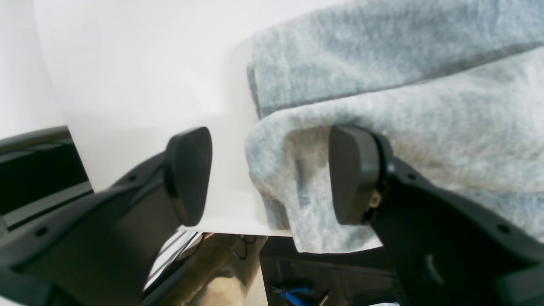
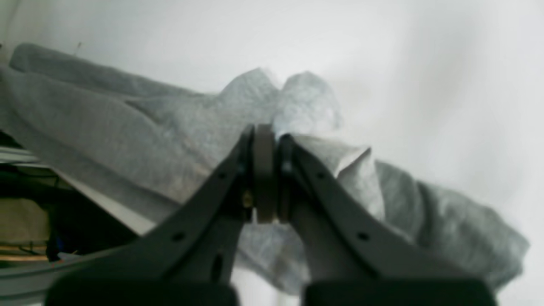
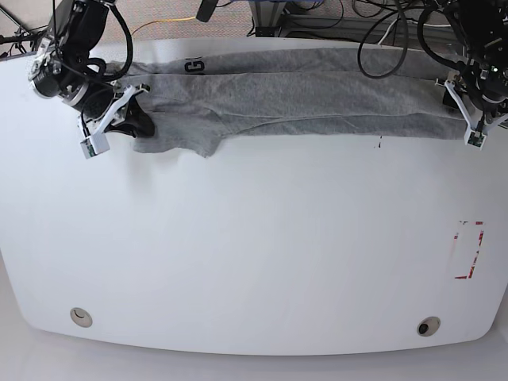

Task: Fold the T-shirt properly
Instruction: 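Grasp the hanging sleeve with the right gripper and tuck it onto the strip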

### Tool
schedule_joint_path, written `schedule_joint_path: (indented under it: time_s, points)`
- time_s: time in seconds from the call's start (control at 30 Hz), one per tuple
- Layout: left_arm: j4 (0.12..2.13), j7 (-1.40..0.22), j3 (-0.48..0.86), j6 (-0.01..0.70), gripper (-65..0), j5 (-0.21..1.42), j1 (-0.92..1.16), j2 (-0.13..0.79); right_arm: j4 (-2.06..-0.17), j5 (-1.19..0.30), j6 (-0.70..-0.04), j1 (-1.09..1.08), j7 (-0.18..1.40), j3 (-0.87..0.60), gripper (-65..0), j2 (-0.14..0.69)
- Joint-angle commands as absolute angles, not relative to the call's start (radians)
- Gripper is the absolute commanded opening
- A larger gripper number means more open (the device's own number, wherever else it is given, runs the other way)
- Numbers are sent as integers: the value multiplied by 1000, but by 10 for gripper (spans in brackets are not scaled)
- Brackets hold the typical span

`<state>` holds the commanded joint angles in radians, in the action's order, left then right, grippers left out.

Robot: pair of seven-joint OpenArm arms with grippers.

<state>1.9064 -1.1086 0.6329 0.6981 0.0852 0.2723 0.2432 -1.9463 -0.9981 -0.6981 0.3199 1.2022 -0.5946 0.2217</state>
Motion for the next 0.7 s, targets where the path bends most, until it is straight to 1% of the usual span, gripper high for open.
schedule_joint_path:
  time_s: [0.2, 0.43, 0.5, 0.53, 0.6, 0.63, 0.67, 0.7]
  points:
    - [1833, -1109, 633, 698, -247, 85, 272, 248, -1965, -1023, -698, 415, 1202, -602, -650, 222]
    - [1830, -1107, 638, 698, -247, 87, 272, 248, -1963, -1012, -698, 487, 1199, -605, -650, 222]
    - [1831, -1107, 638, 698, -247, 91, 272, 248, -1965, -986, -698, 503, 1198, -639, -639, 222]
    - [1831, -1109, 639, 698, -247, 91, 272, 248, -1965, -967, -698, 506, 1198, -662, -620, 219]
    - [1831, -1109, 639, 698, -247, 91, 272, 248, -1965, -914, -698, 507, 1198, -713, -518, 216]
    - [1831, -1109, 639, 698, -247, 91, 271, 248, -1965, -883, -698, 507, 1198, -737, -449, 216]
    - [1831, -1109, 639, 698, -247, 91, 265, 248, -1965, -862, -698, 507, 1198, -759, -393, 216]
    - [1831, -1112, 641, 698, -247, 91, 252, 248, -1965, -831, -698, 504, 1198, -799, -306, 216]
